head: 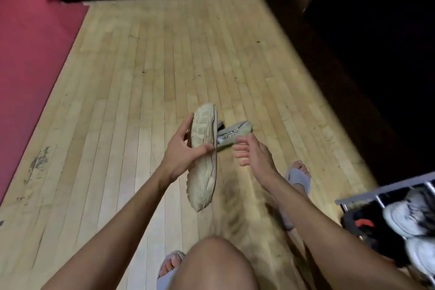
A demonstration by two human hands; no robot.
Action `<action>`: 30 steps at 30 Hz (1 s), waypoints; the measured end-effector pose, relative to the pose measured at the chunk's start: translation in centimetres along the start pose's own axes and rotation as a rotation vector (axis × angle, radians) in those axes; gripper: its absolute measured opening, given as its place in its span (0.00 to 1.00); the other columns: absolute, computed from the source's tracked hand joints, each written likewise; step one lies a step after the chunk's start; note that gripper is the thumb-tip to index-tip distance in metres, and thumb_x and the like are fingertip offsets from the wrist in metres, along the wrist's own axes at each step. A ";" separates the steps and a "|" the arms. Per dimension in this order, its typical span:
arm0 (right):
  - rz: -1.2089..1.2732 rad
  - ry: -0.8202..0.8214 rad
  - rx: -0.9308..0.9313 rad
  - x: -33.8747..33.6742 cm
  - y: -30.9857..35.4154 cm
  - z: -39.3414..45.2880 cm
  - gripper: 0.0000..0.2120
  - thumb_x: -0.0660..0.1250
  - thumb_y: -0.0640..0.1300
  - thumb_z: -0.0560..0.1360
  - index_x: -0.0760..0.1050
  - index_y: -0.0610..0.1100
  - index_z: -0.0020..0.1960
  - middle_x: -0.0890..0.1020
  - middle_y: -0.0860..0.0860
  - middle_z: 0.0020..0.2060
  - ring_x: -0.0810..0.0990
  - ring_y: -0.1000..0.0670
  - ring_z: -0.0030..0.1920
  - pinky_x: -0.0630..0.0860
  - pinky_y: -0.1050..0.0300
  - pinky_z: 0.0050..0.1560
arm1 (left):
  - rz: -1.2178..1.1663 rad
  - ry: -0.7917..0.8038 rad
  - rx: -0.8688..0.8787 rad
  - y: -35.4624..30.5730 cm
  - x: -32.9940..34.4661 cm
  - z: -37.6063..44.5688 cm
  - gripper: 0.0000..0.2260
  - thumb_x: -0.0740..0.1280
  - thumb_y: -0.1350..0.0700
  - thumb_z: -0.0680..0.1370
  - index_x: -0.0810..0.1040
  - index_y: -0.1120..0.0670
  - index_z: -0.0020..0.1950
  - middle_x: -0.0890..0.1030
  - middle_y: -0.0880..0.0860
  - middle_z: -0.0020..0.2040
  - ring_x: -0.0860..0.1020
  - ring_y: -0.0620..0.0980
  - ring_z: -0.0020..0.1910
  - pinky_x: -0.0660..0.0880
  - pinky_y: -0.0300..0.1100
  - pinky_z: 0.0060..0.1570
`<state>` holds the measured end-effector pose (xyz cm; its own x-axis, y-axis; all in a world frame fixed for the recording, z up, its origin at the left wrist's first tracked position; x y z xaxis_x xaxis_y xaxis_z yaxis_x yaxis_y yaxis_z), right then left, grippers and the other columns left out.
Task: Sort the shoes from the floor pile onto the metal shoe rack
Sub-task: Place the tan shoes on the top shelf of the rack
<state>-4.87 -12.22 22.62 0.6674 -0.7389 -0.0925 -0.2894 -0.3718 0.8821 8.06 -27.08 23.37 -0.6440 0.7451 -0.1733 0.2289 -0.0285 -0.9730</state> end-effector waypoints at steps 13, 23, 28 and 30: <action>0.201 -0.047 -0.297 -11.6 12.3 -20.5 0.31 0.47 0.65 0.80 0.77 0.46 0.65 0.84 0.49 0.55 0.81 0.49 0.58 0.72 0.48 0.65 | -0.827 0.768 0.084 -26.4 13.9 -12.7 0.40 0.78 0.47 0.62 0.68 0.62 0.68 0.73 0.62 0.56 0.74 0.60 0.55 0.71 0.56 0.61; 0.615 -0.274 -0.305 -22.8 11.4 -29.1 0.27 0.59 0.62 0.78 0.78 0.41 0.62 0.82 0.38 0.56 0.82 0.40 0.56 0.78 0.43 0.60 | -0.456 0.691 0.100 -32.2 27.7 -19.8 0.23 0.67 0.42 0.74 0.76 0.59 0.60 0.78 0.61 0.49 0.78 0.54 0.45 0.77 0.49 0.47; 0.663 -0.450 -0.354 -29.9 10.5 -30.6 0.20 0.60 0.57 0.79 0.80 0.41 0.56 0.85 0.43 0.49 0.84 0.42 0.53 0.79 0.45 0.56 | -0.188 0.479 0.376 -34.0 32.1 -20.9 0.11 0.61 0.42 0.77 0.80 0.45 0.51 0.83 0.47 0.48 0.80 0.47 0.48 0.76 0.52 0.56; 0.644 -0.565 -0.370 -32.9 10.1 -31.4 0.17 0.60 0.54 0.79 0.80 0.43 0.52 0.85 0.46 0.45 0.85 0.46 0.47 0.80 0.52 0.47 | -0.178 0.501 0.392 -33.6 34.1 -21.2 0.12 0.59 0.43 0.78 0.79 0.42 0.55 0.83 0.46 0.53 0.81 0.48 0.54 0.75 0.56 0.60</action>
<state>-8.20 25.96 49.05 -0.0065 -0.9402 0.3404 -0.1859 0.3356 0.9235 -6.13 13.43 53.42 -0.2078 0.9782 -0.0048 -0.1930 -0.0458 -0.9801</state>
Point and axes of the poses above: each hand's wrist, its own z-axis towards the middle knuckle, its own x-axis out of the palm, y = z × x, the point moved 6 cm from there along z, towards the middle knuckle
